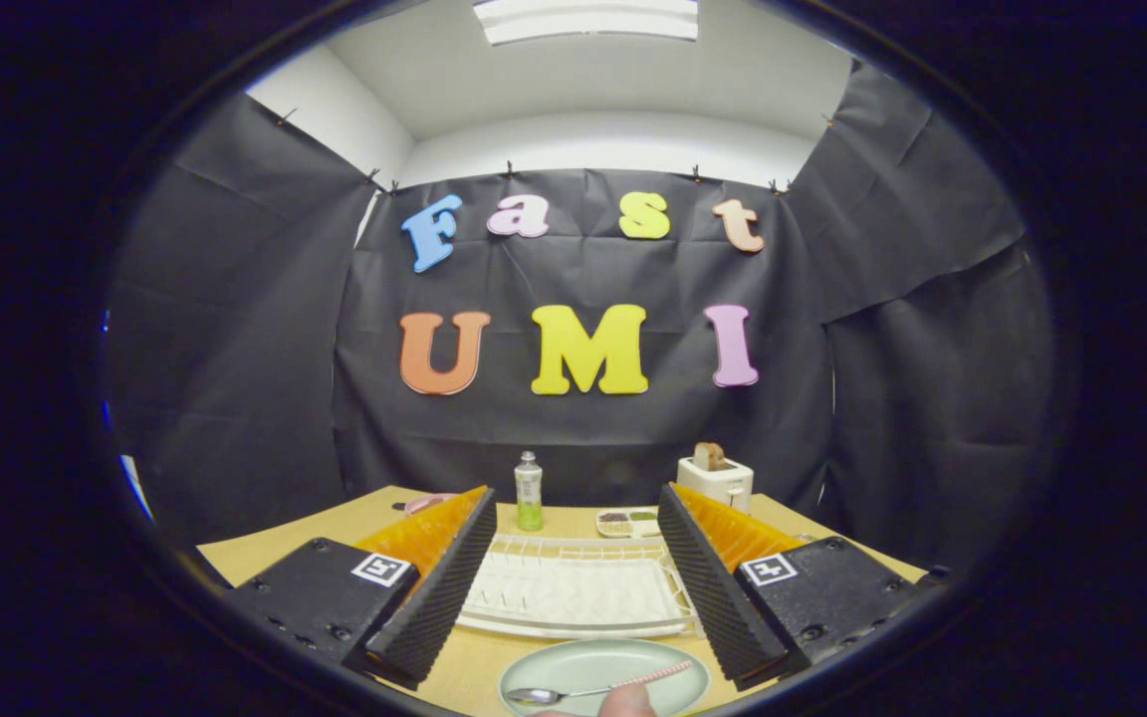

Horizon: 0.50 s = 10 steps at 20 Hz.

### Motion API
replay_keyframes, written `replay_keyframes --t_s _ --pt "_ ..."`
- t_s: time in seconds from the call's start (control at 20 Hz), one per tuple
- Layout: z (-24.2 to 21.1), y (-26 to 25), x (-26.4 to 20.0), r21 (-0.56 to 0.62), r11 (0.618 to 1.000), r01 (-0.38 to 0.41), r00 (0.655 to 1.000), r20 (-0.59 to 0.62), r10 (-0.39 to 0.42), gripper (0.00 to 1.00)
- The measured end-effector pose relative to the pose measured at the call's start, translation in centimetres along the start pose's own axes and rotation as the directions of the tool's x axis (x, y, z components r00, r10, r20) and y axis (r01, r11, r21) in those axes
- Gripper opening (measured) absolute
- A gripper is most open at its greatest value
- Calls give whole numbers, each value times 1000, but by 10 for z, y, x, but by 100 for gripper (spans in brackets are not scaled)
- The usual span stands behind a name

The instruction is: Take the plate from the dish rack, then take the spoon from the basket and place it into the plate.

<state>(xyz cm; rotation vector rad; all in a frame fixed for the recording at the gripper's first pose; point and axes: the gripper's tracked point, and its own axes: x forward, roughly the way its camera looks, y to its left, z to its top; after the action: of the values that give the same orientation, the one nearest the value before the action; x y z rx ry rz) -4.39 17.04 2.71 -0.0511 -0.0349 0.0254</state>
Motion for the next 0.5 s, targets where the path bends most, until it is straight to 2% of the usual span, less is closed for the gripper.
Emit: replay_keyframes --t_s 0.35,0.5 --pt "12 -48 10 -28 999 22 998 53 -20 100" --pt "16 -67 15 -32 999 5 999 51 -3 100"
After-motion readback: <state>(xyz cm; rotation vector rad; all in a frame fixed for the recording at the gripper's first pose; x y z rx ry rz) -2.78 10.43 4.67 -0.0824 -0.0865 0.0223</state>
